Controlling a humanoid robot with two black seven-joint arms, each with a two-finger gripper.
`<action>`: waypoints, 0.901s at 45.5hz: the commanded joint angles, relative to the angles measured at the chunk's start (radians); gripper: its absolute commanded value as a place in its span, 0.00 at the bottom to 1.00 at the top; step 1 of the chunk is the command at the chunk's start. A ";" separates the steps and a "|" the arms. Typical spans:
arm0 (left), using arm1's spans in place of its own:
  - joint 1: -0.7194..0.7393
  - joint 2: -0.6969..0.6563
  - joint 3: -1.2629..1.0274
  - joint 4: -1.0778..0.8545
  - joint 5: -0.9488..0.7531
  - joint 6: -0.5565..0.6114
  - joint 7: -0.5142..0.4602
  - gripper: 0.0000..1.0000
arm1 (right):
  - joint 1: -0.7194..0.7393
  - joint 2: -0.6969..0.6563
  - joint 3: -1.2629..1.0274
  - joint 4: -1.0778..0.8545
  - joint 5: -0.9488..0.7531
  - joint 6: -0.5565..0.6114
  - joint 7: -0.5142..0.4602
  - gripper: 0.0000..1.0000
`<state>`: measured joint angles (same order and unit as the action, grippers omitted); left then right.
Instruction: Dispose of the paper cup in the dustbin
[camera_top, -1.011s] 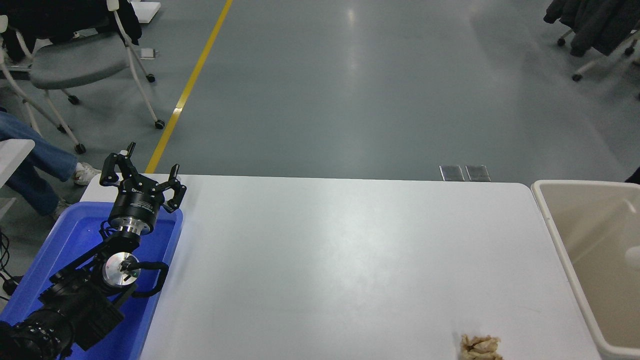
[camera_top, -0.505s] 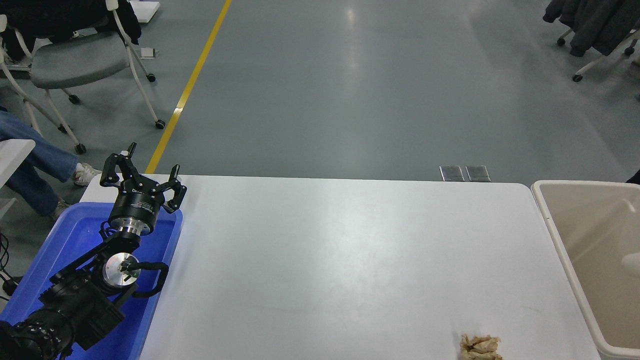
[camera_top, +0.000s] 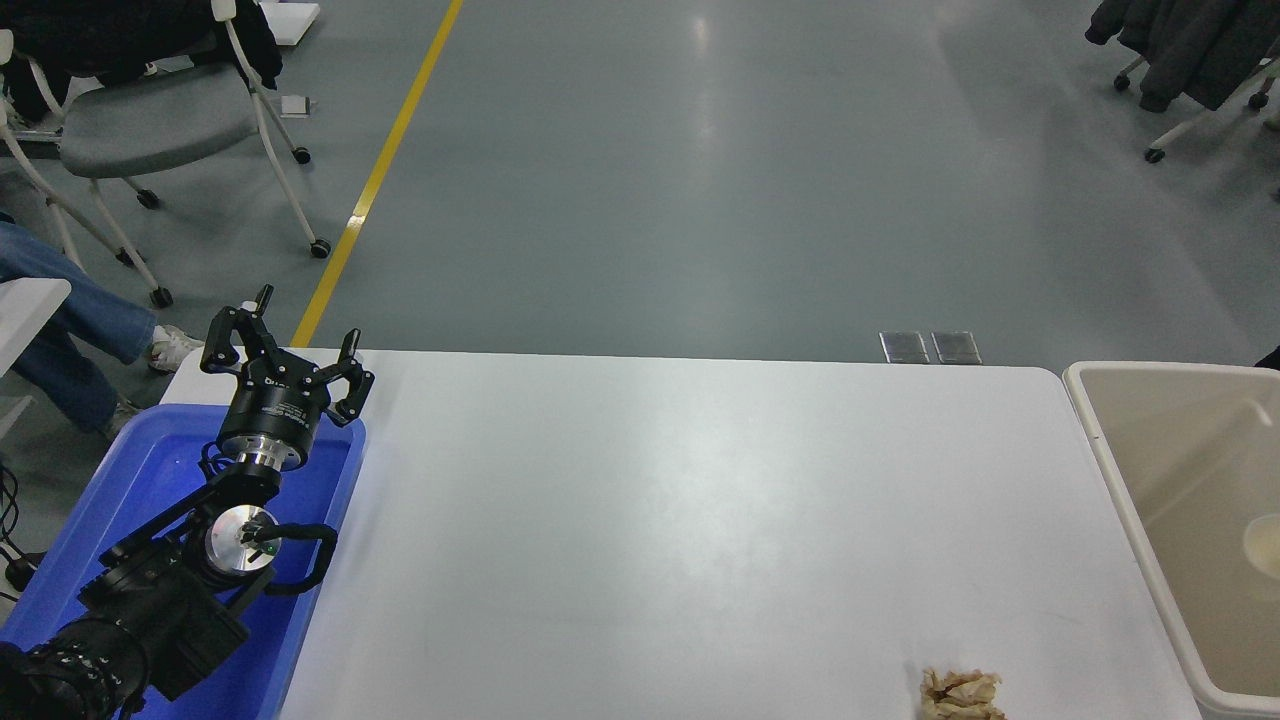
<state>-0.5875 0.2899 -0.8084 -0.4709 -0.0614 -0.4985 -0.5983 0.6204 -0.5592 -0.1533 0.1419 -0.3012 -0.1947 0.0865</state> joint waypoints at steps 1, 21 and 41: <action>0.000 0.000 0.000 0.000 0.000 0.000 0.000 1.00 | 0.005 0.013 0.001 -0.030 0.001 0.004 0.001 0.99; 0.000 0.000 0.000 0.000 0.000 0.000 0.000 1.00 | 0.044 0.082 0.043 -0.022 -0.001 0.018 0.001 0.99; 0.000 0.000 0.000 0.000 0.000 0.000 0.000 1.00 | 0.121 -0.059 0.556 0.298 0.125 0.047 0.042 0.99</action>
<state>-0.5875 0.2903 -0.8084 -0.4710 -0.0611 -0.4985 -0.5982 0.7130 -0.5317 0.1164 0.1926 -0.2141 -0.1501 0.0959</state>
